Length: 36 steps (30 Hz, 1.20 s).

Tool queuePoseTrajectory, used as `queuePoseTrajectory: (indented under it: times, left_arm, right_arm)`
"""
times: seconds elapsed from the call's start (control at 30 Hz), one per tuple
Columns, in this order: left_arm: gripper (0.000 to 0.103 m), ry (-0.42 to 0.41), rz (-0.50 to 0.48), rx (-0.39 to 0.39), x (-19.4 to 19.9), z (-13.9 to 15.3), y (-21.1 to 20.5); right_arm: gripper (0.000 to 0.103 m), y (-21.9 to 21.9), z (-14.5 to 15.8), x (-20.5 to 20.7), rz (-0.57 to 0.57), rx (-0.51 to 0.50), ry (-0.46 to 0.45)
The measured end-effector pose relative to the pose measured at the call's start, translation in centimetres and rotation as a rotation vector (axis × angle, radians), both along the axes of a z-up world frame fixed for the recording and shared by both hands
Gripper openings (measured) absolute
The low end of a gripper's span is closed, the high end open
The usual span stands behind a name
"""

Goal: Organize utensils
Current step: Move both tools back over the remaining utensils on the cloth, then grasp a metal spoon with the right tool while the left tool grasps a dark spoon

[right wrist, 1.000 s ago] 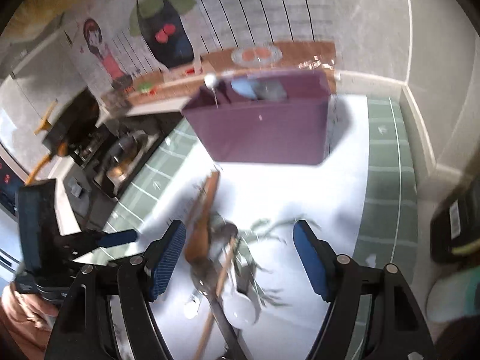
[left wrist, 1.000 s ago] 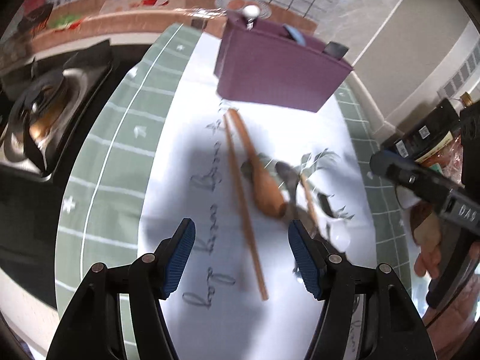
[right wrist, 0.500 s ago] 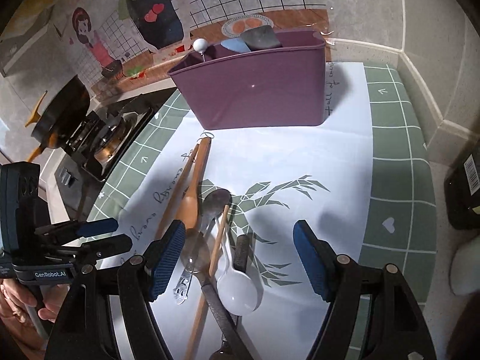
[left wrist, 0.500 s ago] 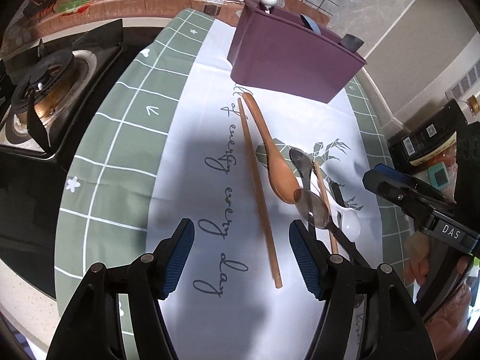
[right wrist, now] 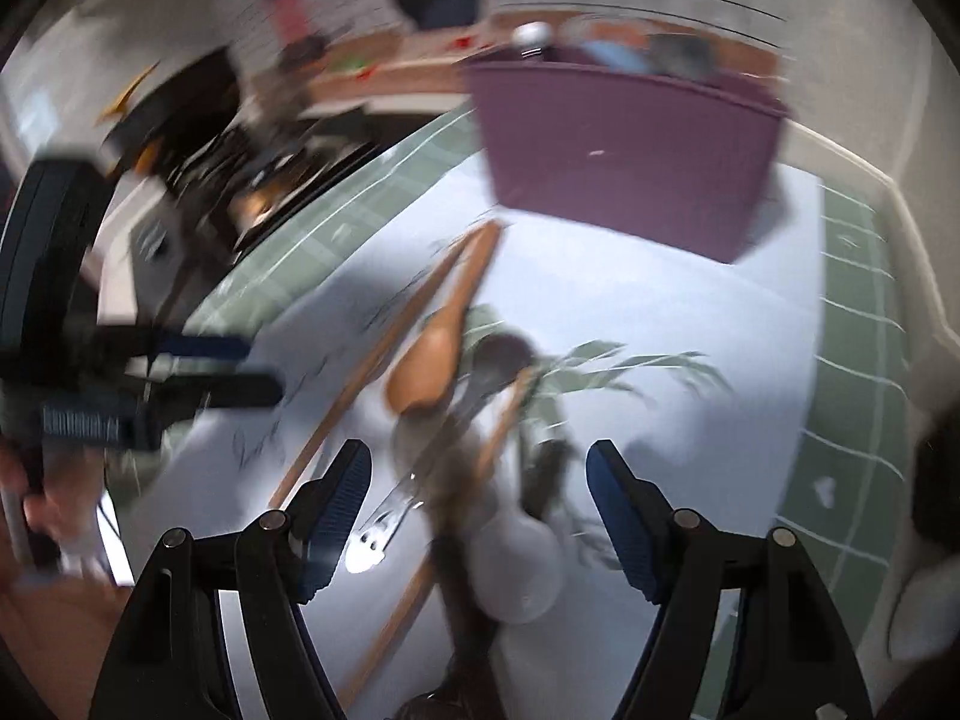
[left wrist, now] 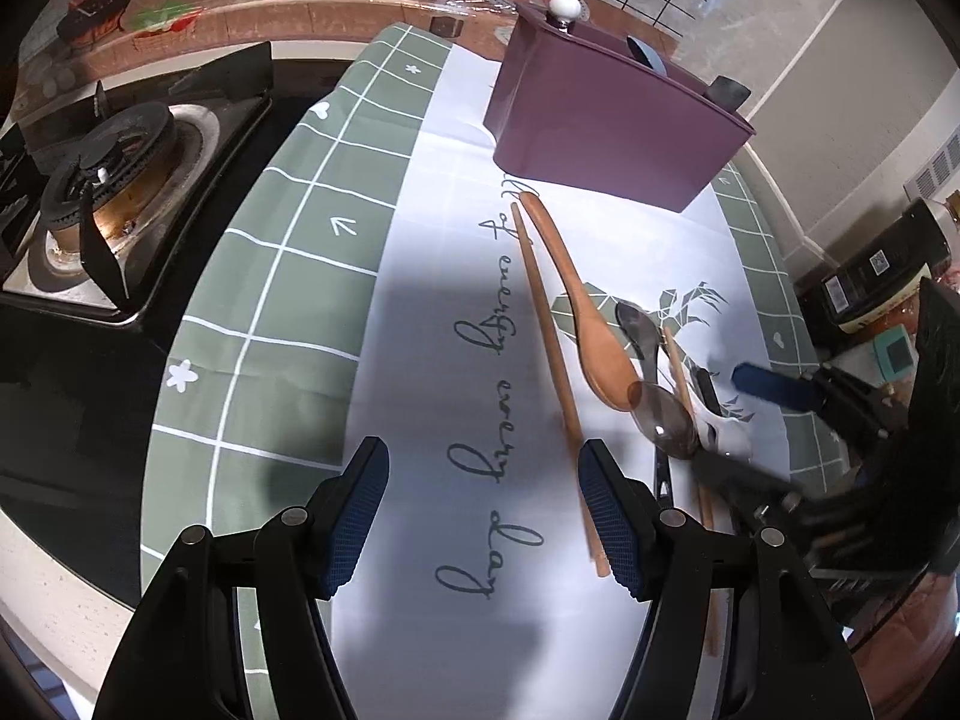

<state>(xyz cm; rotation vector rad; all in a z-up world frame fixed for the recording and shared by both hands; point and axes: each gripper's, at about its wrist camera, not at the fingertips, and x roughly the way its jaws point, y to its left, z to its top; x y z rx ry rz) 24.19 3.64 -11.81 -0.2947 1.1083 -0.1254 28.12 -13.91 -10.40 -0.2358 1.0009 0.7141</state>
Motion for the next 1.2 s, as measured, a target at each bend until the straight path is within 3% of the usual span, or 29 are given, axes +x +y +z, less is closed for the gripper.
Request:
queuePoseTrajectory:
  times: [0.13,0.3,0.53,0.6,0.7,0.8,0.93,1.03,1.13,1.2]
  left_arm:
    - [0.066,-0.001,0.003,0.008,-0.1,0.0,0.3]
    - [0.066,-0.002,-0.015,-0.003,0.1,0.2,-0.3]
    - [0.065,-0.065,-0.127,0.047,0.8,1.2,-3.8]
    - [0.052,-0.115,-0.156,0.068,1.0,1.7,-4.8]
    - [0.049,-0.158,-0.224,0.083,1.6,1.8,-6.7]
    - [0.049,-0.143,-0.238,0.113,2.8,1.0,-8.1]
    - [0.047,-0.127,-0.201,0.057,4.4,0.7,-8.9]
    - [0.028,-0.099,-0.246,0.081,5.0,0.2,-10.2]
    - [0.026,-0.053,-0.23,0.142,5.8,-0.6,-10.8]
    - [0.026,-0.022,-0.211,0.14,6.7,-1.1,-10.7]
  right_arm:
    - [0.069,1.2,-1.0,-0.6,0.058,-0.053,-0.008]
    - [0.029,1.6,-1.5,-0.4,0.022,-0.136,-0.042]
    - [0.029,-2.9,0.4,0.6,-0.152,-0.055,-0.019]
    - [0.029,-4.7,0.8,1.1,-0.215,-0.004,0.006]
    - [0.029,-6.5,1.1,1.2,-0.271,0.025,0.017]
    - [0.029,-7.3,1.1,0.9,-0.302,0.029,0.015]
    - [0.029,-7.5,1.0,0.1,-0.321,0.008,-0.007]
    - [0.029,-7.9,1.0,-0.3,-0.336,0.017,-0.007]
    - [0.029,-8.2,1.2,-0.5,-0.343,0.019,-0.014]
    - [0.029,-8.3,1.3,-0.6,-0.346,0.019,-0.014]
